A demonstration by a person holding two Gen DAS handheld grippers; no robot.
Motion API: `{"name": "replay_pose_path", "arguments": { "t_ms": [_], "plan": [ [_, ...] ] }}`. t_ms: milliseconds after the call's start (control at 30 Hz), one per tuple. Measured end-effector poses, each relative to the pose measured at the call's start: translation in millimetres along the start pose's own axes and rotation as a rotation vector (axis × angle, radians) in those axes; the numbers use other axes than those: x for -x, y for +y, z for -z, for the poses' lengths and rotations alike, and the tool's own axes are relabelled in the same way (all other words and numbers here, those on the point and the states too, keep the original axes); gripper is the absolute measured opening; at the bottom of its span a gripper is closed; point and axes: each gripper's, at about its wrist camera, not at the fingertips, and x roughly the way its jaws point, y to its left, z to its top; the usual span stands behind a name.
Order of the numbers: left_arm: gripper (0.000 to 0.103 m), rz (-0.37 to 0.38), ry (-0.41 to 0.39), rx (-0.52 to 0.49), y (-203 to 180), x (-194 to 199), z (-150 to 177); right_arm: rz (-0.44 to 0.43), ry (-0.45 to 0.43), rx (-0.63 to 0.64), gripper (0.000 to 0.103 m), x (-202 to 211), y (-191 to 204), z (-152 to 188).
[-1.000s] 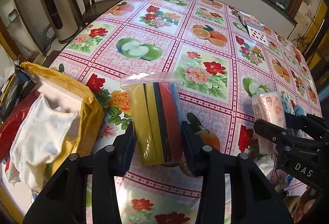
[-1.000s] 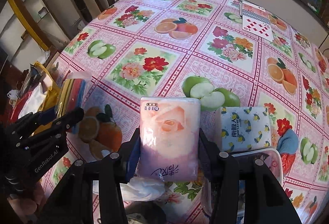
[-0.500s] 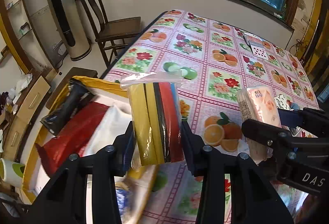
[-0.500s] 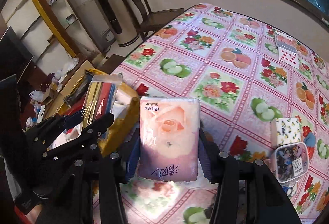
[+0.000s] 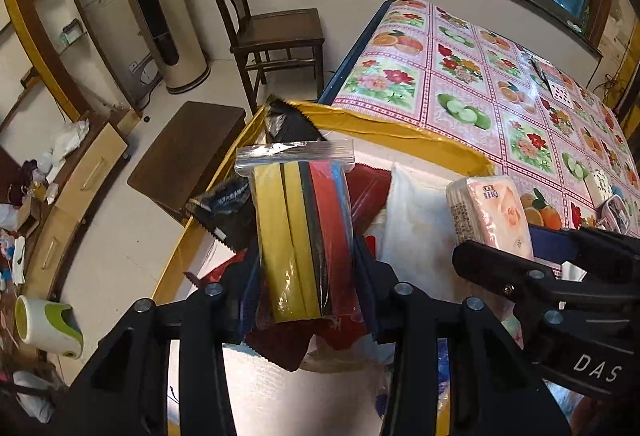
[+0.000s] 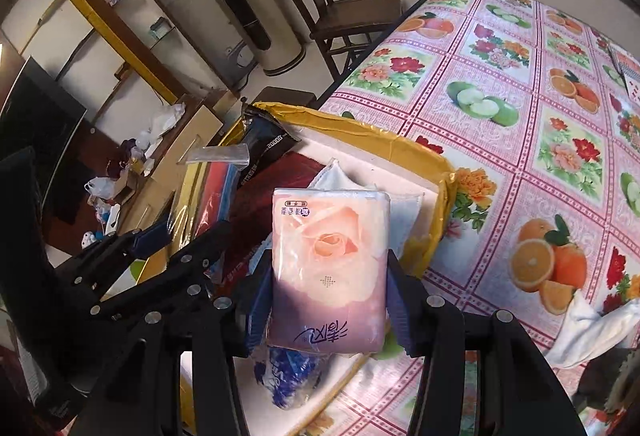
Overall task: Organize soft objects
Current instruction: 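Carry sponge pack and tissue pack into the box and open both grippers, then move both grippers back over the remaining pile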
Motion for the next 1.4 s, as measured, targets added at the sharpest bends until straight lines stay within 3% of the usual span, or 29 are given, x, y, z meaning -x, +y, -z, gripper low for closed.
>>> {"name": "replay_pose_path", "arguments": {
  "t_ms": [133,233,367,467,600,700,733,800,867,1067,1200,1400],
  "plan": [
    [0.040,-0.021,0.026,0.012,10,-21,0,0.016,0.023,-0.032,0.054,-27,1,2],
    [0.041,0.002,0.039,0.018,13,-29,1,-0.021,0.041,-0.073,0.056,-42,-5,5],
    [0.041,0.021,0.015,0.032,18,-20,1,-0.007,0.016,-0.028,0.057,-27,1,3],
    [0.041,0.030,-0.006,0.037,19,-9,0,0.004,-0.017,-0.010,0.066,-9,0,0],
    [0.041,0.031,-0.042,0.060,21,6,-2,-0.040,-0.070,-0.047,0.067,11,-9,-1],
    [0.044,0.050,-0.063,0.065,19,19,-2,-0.016,-0.103,-0.002,0.067,35,-12,3],
    [0.046,0.050,-0.075,0.055,15,25,-1,-0.011,-0.112,0.006,0.067,45,-16,7],
    [0.068,0.067,-0.082,0.038,5,31,1,-0.026,-0.121,0.001,0.067,64,-29,15],
    [0.077,0.076,-0.099,0.014,-6,38,3,-0.033,-0.140,-0.012,0.067,83,-43,25],
    [0.077,0.065,-0.091,0.006,-24,43,11,-0.065,-0.199,-0.066,0.067,139,-93,63],
    [0.077,0.127,-0.081,-0.011,-50,51,20,0.009,-0.250,-0.094,0.072,177,-133,90],
    [0.077,0.226,-0.073,-0.172,-134,54,27,0.087,-0.252,-0.190,0.074,206,-198,129]
  ]
}}
